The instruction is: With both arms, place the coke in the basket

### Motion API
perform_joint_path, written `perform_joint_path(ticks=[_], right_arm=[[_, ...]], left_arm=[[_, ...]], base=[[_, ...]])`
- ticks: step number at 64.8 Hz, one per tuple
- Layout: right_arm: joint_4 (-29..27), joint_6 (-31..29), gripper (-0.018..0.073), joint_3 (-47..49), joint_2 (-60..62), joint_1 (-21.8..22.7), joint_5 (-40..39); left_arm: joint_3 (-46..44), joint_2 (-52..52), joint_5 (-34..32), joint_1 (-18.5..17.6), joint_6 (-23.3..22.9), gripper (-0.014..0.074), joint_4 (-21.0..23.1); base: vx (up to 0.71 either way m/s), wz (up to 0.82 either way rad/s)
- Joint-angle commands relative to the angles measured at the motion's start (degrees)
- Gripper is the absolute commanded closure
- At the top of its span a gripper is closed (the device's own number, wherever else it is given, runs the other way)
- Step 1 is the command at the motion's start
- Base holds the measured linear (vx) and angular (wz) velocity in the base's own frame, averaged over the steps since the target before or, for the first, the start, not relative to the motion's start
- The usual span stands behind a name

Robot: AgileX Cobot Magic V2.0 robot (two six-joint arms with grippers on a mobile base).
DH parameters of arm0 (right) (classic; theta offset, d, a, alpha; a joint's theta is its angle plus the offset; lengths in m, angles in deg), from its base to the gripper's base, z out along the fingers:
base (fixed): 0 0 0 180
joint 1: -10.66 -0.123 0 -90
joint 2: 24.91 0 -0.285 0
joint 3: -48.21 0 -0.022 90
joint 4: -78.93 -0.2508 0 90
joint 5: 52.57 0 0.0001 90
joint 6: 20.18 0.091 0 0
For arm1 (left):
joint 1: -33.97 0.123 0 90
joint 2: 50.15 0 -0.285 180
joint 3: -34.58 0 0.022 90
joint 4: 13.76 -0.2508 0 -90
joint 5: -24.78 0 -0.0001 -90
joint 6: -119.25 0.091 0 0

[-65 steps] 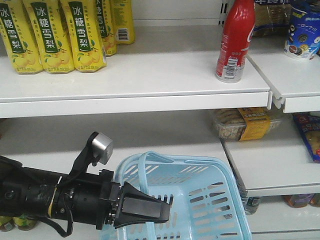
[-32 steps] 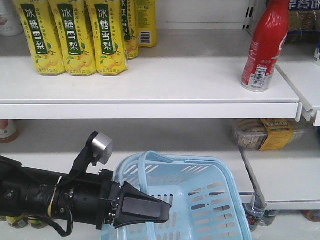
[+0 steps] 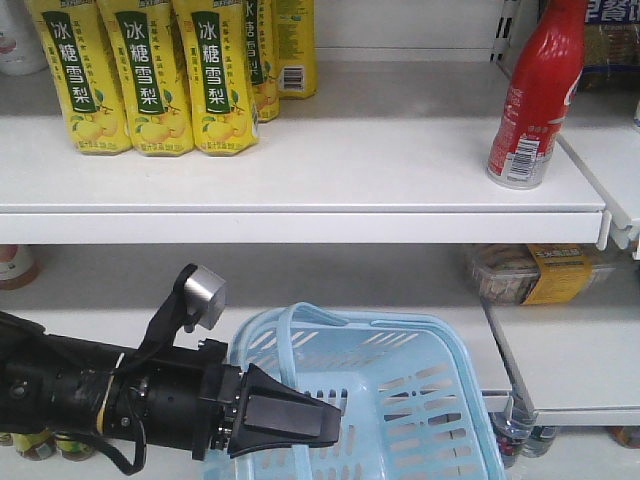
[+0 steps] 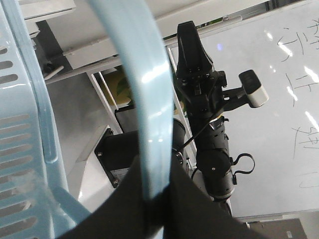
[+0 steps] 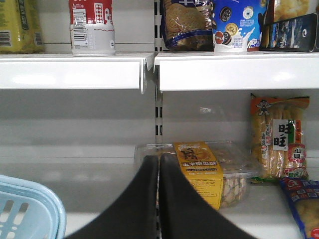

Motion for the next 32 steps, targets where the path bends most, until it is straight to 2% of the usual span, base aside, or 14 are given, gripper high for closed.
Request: perform_joint_path(ticks=[1,32], right_arm=[[0.3,-0.3,0.0564,-1.1,0.8,0.2,-4.2],[0.3,-0.3,0.0564,-1.1,0.8,0.2,-4.2]], left_arm=[[-1.3,1.7,-12.4,-0.2,0.0,0.0603,4.3],[-1.3,1.7,-12.4,-0.2,0.0,0.0603,4.3]], base=[[0.00,0.00],[0.00,0.05]])
